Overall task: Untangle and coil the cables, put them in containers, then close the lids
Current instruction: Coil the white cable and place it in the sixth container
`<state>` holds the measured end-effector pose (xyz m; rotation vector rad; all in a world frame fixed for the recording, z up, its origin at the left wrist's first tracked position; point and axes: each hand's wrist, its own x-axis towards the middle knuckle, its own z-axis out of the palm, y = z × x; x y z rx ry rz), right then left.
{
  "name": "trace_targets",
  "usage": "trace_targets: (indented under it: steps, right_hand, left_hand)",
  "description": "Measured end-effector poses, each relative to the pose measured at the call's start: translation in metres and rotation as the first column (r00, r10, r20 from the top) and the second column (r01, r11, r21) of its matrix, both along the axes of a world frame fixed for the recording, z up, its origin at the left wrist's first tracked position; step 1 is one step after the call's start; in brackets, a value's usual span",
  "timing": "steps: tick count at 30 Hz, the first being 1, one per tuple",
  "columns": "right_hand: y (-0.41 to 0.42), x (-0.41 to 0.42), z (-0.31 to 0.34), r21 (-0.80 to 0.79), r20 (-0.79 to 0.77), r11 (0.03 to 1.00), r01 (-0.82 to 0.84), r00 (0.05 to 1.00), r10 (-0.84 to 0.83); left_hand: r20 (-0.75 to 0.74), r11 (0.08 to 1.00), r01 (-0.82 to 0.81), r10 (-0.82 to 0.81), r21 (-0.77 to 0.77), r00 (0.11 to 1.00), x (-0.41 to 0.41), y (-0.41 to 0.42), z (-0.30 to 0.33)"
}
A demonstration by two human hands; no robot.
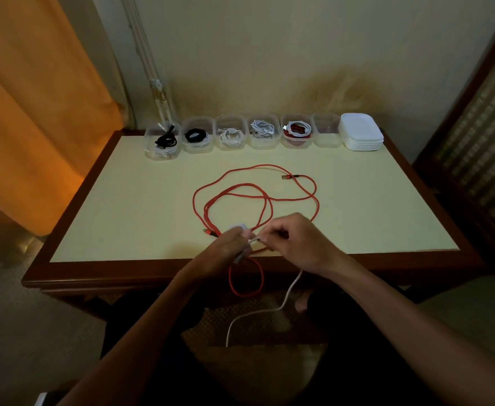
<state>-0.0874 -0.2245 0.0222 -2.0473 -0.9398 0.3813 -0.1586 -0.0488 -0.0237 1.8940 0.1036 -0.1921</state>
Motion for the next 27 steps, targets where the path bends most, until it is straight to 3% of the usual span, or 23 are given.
trace_targets:
  steps: [4,7,13,17,19,22,25,27]
  right_hand:
    - [-0.003,0.015,0.006,0.155,-0.169,0.975,0.157,0.977,-0.130]
    - [-0.004,0.016,0.002,0.186,-0.222,0.971,0.154,0.969,-0.111]
    - [-0.004,0.009,-0.010,0.274,-0.303,0.953,0.130,0.952,-0.042]
    - [-0.007,0.006,-0.027,0.195,-0.321,0.970,0.144,0.944,-0.075]
    - [-0.010,-0.001,-0.039,0.046,-0.328,0.997,0.057,0.944,-0.039]
    - [-0.008,-0.021,-0.045,-0.121,-0.396,0.976,-0.180,0.911,0.119]
    - [-0.004,-0.029,-0.037,-0.109,-0.470,0.940,-0.323,0.850,0.237]
    - [-0.005,-0.026,-0.034,-0.132,-0.457,0.911,-0.390,0.840,0.293]
  left_hand:
    - [-0.020,0.910,0.025,-0.036,-0.413,0.999,-0.007,0.000,0.015]
    - [0.024,0.819,0.060,-0.057,-0.570,0.998,-0.009,-0.003,0.021]
    - [-0.059,0.601,-0.019,-0.048,-0.799,0.997,-0.005,-0.007,0.023]
    - [-0.132,0.312,-0.175,0.154,-0.934,0.979,-0.001,-0.011,0.032]
    - [-0.134,0.245,-0.205,0.277,-0.947,0.952,0.002,-0.012,0.039]
    - [-0.137,0.298,-0.263,0.383,-0.918,0.913,0.004,-0.013,0.042]
    - [-0.140,0.429,-0.390,0.507,-0.814,0.850,0.005,-0.013,0.032]
    - [-0.049,0.533,-0.426,0.581,-0.731,0.812,0.005,-0.008,0.026]
